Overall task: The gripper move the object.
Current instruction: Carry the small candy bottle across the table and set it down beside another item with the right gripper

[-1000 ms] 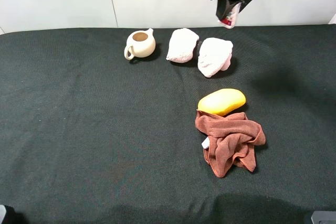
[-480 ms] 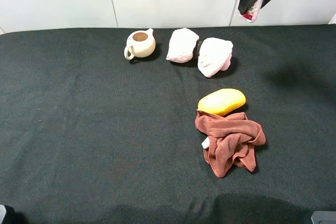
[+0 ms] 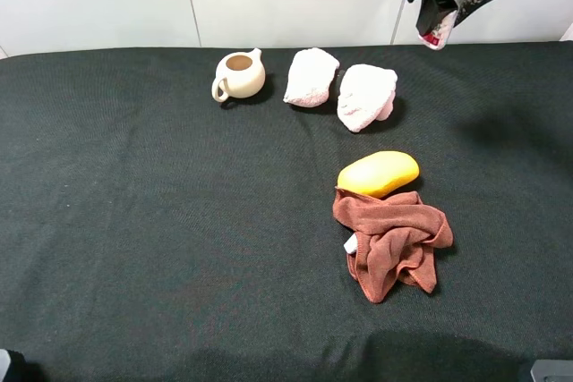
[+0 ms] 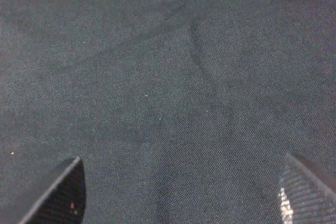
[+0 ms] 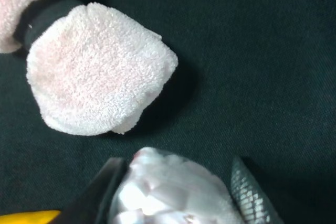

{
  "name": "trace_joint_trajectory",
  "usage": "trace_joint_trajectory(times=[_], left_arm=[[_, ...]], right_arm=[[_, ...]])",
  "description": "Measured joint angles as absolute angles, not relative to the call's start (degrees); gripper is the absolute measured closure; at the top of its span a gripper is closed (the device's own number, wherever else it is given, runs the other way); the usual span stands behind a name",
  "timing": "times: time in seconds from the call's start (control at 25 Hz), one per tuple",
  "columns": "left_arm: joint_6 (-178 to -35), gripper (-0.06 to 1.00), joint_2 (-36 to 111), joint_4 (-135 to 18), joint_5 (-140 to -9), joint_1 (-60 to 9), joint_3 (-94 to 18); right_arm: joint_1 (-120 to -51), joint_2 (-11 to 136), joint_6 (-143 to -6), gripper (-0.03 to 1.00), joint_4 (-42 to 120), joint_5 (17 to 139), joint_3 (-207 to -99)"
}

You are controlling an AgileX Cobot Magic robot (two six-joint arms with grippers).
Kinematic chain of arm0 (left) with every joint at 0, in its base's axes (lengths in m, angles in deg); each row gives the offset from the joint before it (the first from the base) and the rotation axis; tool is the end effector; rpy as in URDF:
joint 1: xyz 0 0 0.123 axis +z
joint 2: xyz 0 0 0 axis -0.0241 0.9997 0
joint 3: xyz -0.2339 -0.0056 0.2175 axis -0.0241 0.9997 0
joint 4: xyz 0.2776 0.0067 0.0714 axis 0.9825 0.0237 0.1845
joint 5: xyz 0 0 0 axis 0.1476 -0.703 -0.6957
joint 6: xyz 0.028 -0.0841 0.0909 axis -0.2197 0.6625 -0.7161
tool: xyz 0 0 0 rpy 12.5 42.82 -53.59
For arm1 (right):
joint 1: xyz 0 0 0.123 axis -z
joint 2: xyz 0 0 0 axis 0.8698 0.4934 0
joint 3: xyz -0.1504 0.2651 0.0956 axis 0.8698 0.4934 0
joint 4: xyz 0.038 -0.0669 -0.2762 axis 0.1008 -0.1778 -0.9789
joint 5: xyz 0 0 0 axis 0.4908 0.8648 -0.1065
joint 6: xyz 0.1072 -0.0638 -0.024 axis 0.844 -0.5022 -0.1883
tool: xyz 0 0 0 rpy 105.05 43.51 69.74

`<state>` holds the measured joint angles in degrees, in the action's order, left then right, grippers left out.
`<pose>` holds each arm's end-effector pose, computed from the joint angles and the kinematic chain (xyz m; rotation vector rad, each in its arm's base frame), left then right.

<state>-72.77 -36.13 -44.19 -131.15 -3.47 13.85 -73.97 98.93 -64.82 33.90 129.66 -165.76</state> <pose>0.0251 0.0008 0.2731 0.0471 2.0527 0.0018 0.4510 0.1135 0.2505 -0.6304 2.7569 0.0603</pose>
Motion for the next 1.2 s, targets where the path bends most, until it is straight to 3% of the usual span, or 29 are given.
trace_joint_trajectory(times=[1.2], left_arm=[[-72.77, 0.21, -36.13, -44.19, -131.15, -3.47, 13.85]], right_arm=[[-70.97, 106.98, -66.08, 0.64, 34.78, 124.64, -161.66]])
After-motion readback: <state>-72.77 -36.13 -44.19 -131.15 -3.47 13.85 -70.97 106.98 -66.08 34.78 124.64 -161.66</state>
